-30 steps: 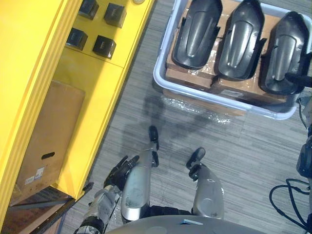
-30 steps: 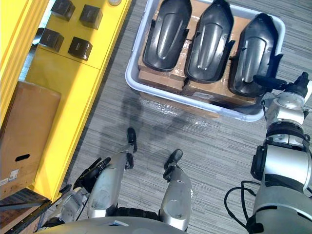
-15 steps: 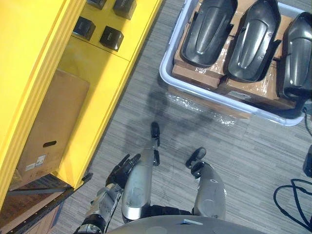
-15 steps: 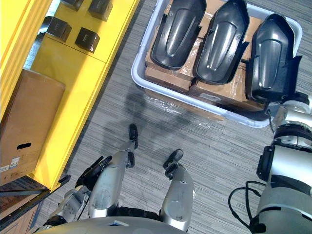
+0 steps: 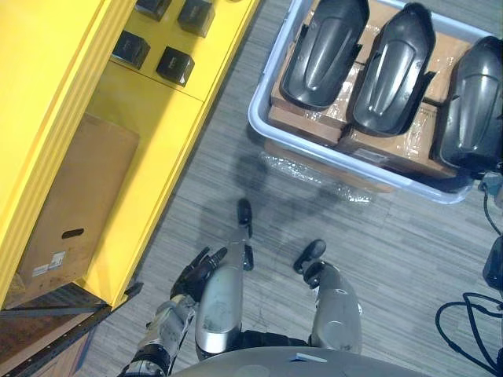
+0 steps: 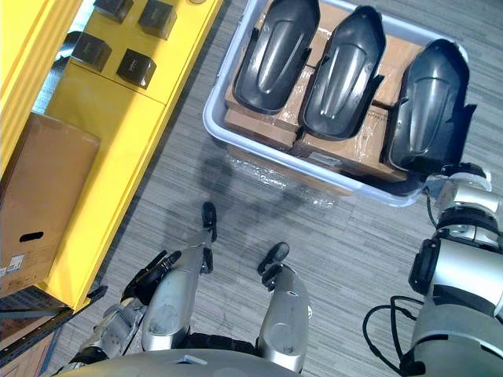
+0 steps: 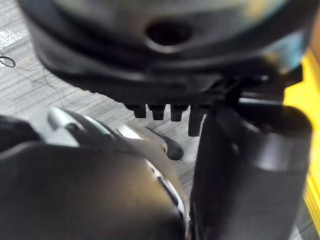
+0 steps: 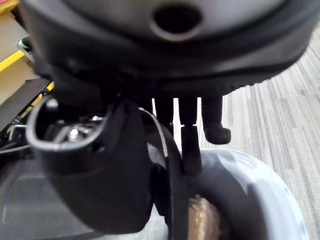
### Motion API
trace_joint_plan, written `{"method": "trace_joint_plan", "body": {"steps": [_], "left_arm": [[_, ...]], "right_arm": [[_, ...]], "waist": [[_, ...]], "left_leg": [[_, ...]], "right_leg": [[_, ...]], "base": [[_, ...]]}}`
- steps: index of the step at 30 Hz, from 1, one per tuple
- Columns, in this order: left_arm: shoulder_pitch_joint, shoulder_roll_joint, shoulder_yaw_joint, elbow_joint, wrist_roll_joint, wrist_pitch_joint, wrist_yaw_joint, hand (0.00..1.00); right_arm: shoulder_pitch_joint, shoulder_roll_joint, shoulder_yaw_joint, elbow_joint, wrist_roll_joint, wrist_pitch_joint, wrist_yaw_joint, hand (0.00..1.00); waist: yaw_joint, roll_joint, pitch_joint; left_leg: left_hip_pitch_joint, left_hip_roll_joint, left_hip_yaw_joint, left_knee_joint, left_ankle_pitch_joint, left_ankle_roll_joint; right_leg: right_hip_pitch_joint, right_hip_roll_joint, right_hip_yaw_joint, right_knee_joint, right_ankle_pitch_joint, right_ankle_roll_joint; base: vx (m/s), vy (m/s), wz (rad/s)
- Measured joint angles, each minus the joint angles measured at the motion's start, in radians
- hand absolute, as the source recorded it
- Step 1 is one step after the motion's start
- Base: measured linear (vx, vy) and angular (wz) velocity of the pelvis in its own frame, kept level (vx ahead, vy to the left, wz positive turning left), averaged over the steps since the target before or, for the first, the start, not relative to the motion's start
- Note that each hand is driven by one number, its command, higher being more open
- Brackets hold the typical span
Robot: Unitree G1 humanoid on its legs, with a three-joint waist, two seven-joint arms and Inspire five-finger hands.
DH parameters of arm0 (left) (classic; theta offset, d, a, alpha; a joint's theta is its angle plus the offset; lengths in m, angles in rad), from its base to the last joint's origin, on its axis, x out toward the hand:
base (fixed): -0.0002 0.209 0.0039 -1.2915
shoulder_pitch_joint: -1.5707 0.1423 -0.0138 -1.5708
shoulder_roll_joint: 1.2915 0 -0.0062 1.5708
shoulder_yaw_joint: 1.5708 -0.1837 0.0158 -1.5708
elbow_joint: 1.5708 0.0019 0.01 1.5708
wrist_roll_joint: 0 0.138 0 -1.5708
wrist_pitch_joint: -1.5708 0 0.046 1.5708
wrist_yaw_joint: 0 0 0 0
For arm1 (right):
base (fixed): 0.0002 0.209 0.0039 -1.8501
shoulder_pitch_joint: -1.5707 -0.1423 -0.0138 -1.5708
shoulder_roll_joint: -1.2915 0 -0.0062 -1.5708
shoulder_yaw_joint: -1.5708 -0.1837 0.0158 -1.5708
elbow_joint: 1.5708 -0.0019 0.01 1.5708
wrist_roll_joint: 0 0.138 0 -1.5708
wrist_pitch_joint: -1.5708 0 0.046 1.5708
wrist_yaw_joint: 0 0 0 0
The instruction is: Walk over and take three plastic housings, then place them on the shelf
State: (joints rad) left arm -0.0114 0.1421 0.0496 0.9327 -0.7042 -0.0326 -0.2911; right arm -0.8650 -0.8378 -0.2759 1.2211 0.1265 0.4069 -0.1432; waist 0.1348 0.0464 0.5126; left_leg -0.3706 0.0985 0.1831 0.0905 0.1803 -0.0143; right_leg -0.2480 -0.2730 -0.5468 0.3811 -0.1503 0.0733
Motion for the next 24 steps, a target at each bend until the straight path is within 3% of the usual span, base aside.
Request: {"method": "trace_joint_plan", "body": {"steps": [6,12,15,18,24], "left_arm": [[0.003,0.014,0.004,-0.026,0.000,0.000,0.002,1.00],[0.028,0.043,0.004,-0.087,-0.001,-0.015,0.000,1.00],[0.061,0.058,0.004,-0.203,-0.003,-0.021,0.003,1.00],[0.059,0.058,0.003,-0.303,-0.030,-0.012,0.033,1.00],[0.015,0.059,0.002,-0.579,-0.040,-0.012,0.084,1.00]], "right_arm": [[0.056,0.031,-0.048,-0.003,-0.001,-0.043,-0.052,0.00],[0.157,0.034,-0.077,-0.086,-0.016,-0.118,-0.215,0.00],[0.255,0.075,-0.077,-0.258,-0.084,-0.142,-0.293,0.00],[0.327,0.112,-0.076,-0.382,-0.124,-0.155,-0.338,0.00],[0.443,0.214,-0.050,-0.649,-0.291,-0.184,-0.391,0.00]], "waist": [[-0.002,-0.025,-0.001],[-0.019,-0.064,-0.017],[-0.049,-0.097,-0.065],[-0.065,-0.109,-0.116],[-0.095,-0.101,-0.254]], "left_leg": [[0.074,0.002,0.007,-0.047,0.009,-0.005],[0.176,-0.001,0.032,-0.109,0.011,-0.007],[0.228,-0.005,0.058,-0.173,0.026,-0.009],[0.244,-0.008,0.068,-0.174,0.020,-0.008],[0.285,-0.010,0.099,-0.179,0.004,-0.014]], "right_leg": [[0.072,0.022,0.000,-0.056,0.018,0.007],[0.171,0.050,0.007,-0.149,0.051,0.020],[0.203,0.063,0.024,-0.207,0.073,0.028],[0.229,0.067,0.026,-0.245,0.086,0.034],[0.292,0.083,0.035,-0.342,0.129,0.040]], "base": [[0.01,-0.021,-0.03],[0.05,-0.018,-0.09],[0.09,-0.018,-0.19],[0.07,-0.018,-0.10],[0.05,-0.009,-0.14]]}}
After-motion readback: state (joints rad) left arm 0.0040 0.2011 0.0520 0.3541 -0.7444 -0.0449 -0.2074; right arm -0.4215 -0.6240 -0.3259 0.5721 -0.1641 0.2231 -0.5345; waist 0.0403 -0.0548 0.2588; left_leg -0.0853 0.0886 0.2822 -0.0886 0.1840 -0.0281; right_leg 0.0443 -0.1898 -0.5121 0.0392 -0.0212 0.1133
